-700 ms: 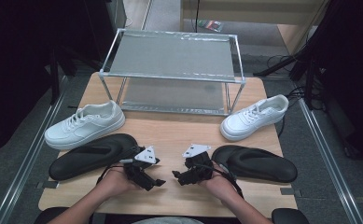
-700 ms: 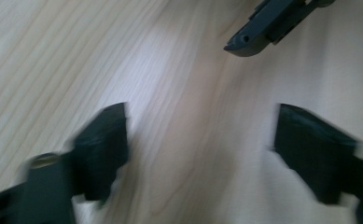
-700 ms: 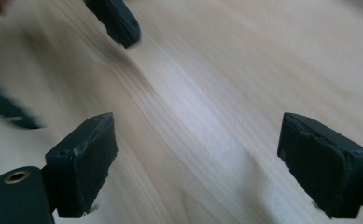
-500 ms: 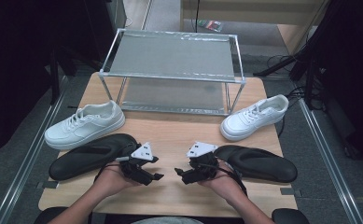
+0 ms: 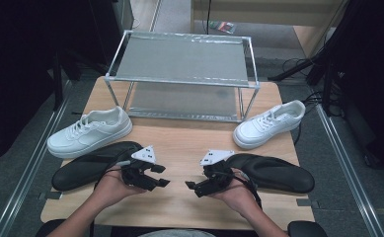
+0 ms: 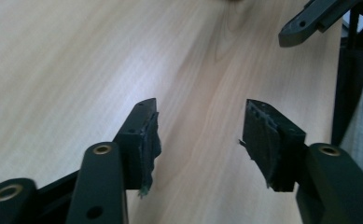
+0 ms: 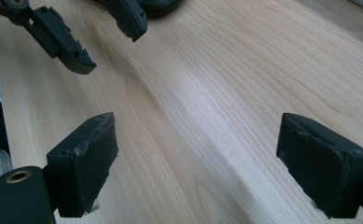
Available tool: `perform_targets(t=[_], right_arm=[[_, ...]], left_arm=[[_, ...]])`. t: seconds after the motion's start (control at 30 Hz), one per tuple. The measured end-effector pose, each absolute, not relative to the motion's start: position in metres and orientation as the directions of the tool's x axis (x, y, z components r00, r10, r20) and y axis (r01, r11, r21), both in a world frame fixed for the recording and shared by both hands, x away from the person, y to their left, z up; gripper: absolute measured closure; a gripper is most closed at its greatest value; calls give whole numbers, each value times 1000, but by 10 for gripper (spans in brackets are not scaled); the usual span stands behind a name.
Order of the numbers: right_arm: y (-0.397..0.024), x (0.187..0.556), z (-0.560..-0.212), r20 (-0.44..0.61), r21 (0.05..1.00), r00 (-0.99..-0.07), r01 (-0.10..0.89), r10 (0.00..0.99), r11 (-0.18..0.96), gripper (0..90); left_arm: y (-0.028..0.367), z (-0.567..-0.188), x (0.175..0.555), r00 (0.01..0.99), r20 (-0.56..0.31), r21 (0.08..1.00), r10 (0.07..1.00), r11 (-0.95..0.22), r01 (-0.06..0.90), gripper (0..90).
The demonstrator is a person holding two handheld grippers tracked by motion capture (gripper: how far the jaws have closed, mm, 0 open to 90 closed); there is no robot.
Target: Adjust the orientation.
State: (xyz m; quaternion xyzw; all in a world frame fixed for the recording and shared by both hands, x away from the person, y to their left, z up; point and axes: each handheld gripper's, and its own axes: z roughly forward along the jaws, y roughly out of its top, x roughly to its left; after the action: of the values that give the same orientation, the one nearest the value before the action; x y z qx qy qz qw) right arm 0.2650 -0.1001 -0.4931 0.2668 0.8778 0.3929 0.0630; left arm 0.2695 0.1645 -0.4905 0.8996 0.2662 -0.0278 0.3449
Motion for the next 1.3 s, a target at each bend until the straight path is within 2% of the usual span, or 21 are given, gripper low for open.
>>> perform_targets(t=[0.07,0.17,0.5,0.73,1.3], right_arm=[[-99,265,-492,98,734,-854,408,510,542,180],[-100,266,-489,75,756,-870,368,488,541,287],[-103,275,-483,97,770,-878,364,468,524,413],[-97,277,-484,110,768,-894,354,435,533,413],[-91,277,-485,112,748,-905,348,410,565,415]], left_arm=[[165,-492,271,828,-269,569,492,-612,549,494],[168,-492,271,827,-262,568,497,-613,548,483],[177,-488,261,837,-221,612,501,-597,519,417],[184,-487,259,831,-225,615,508,-587,526,376],[196,-482,257,828,-228,632,513,-569,527,342]])
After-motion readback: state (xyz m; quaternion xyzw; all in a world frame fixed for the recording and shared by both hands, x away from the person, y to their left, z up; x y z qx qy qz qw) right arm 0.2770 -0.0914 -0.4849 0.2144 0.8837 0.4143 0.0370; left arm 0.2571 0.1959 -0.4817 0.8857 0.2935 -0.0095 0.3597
